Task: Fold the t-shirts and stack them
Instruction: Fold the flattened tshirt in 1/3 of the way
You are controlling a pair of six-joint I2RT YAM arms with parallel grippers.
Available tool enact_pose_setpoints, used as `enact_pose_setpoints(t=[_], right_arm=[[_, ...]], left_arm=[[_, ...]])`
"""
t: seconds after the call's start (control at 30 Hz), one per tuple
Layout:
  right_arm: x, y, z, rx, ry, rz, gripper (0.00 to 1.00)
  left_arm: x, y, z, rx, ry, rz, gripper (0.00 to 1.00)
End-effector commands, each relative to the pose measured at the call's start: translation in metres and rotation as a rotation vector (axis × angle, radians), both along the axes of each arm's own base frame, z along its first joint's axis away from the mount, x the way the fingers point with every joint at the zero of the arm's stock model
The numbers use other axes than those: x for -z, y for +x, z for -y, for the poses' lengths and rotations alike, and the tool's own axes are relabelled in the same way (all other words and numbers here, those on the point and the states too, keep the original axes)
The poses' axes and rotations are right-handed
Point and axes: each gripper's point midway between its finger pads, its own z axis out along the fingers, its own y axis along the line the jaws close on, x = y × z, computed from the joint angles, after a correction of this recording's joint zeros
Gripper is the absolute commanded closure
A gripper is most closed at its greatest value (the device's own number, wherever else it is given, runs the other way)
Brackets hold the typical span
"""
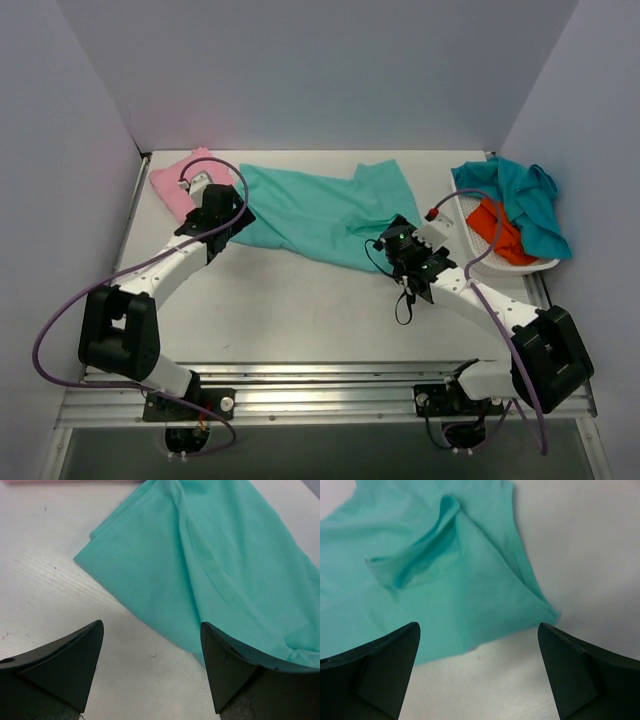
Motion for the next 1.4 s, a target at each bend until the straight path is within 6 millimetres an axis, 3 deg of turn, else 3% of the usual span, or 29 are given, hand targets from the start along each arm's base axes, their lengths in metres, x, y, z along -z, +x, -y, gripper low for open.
enact_pose_setpoints(t=[0.0, 0.13, 0.37, 0.77, 1.13, 1.37], right_arm=[[0.018, -0.027, -0.020, -0.056, 0.077, -0.036, 0.00], [0.036, -0.052, -0.029, -0.098, 0.104, -0.069, 0.00], [0.050, -0.060, -0.022, -0.077, 0.085, -0.089, 0.00], [0.085, -0.035, -0.023, -0.043, 0.056, -0.134, 0.00], [0.089, -0.024, -0.017, -0.035, 0.033, -0.140, 0.02], [0.095, -0.021, -0.006, -0.019, 0.041, -0.149, 0.04]], left_arm=[[0.024, -0.013, -0.010, -0.066, 0.004, -0.038, 0.14], [0.049, -0.024, -0.013, -0.098, -0.001, -0.068, 0.14], [0.069, -0.021, -0.012, -0.118, -0.005, -0.099, 0.15], [0.083, 0.000, -0.019, -0.145, 0.002, -0.108, 0.16], [0.092, 0.005, -0.039, -0.240, 0.024, -0.114, 0.17], [0.106, 0.017, -0.052, -0.293, 0.015, -0.143, 0.26]])
